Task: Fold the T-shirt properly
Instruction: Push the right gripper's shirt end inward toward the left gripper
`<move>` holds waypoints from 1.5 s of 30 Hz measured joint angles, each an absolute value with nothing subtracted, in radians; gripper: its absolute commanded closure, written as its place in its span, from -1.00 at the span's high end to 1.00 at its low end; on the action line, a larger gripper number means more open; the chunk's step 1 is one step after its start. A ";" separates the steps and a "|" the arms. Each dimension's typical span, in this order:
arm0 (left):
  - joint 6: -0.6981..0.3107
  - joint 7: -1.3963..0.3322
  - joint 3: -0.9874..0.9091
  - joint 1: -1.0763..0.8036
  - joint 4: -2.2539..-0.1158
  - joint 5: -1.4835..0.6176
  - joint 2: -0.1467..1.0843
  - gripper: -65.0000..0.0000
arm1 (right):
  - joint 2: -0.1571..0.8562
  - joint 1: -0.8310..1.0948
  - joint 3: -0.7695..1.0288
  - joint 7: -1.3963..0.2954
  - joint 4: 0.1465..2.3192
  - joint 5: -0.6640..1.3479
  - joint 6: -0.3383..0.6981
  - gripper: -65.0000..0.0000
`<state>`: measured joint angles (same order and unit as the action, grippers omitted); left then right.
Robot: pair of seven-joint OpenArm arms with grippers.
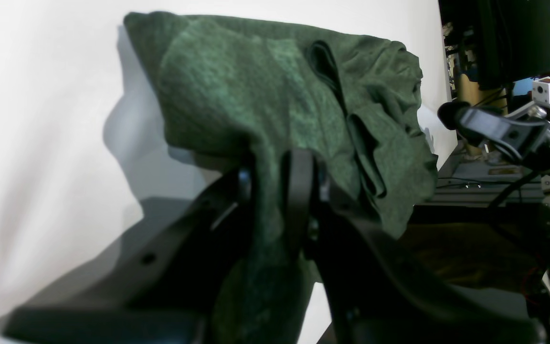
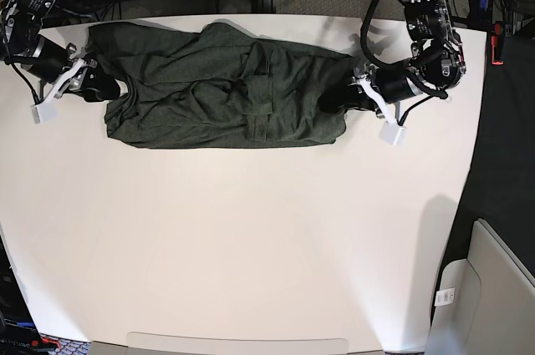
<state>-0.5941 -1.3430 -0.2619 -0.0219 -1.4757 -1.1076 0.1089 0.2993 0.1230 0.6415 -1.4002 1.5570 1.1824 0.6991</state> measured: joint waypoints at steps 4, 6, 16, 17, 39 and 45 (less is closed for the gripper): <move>-0.594 -1.343 -0.262 -0.022 -1.476 -1.108 0.108 -0.89 | 0.302 0.130 0.611 -1.402 1.558 1.178 0.696 0.84; -0.594 -1.343 -0.262 -0.022 -1.476 -1.107 0.109 -0.89 | 0.292 0.124 0.588 -1.403 1.558 1.178 0.696 0.98; -0.594 -1.343 -0.263 -0.022 -1.476 -1.107 0.109 -0.89 | 0.242 0.085 0.543 -1.403 1.551 1.097 0.696 1.00; -0.594 -1.344 -0.263 -0.022 -1.476 -1.107 0.109 -0.89 | 0.237 0.080 0.539 -1.400 1.538 1.098 0.696 1.00; -0.594 -1.343 -0.265 -0.022 -1.476 -1.108 0.109 -0.89 | 0.248 0.086 0.501 -1.391 1.511 1.091 0.694 0.05; -0.594 -1.344 -0.268 -0.023 -1.476 -1.107 0.109 -0.89 | 0.253 0.086 0.544 -1.402 1.510 1.075 0.693 -0.25</move>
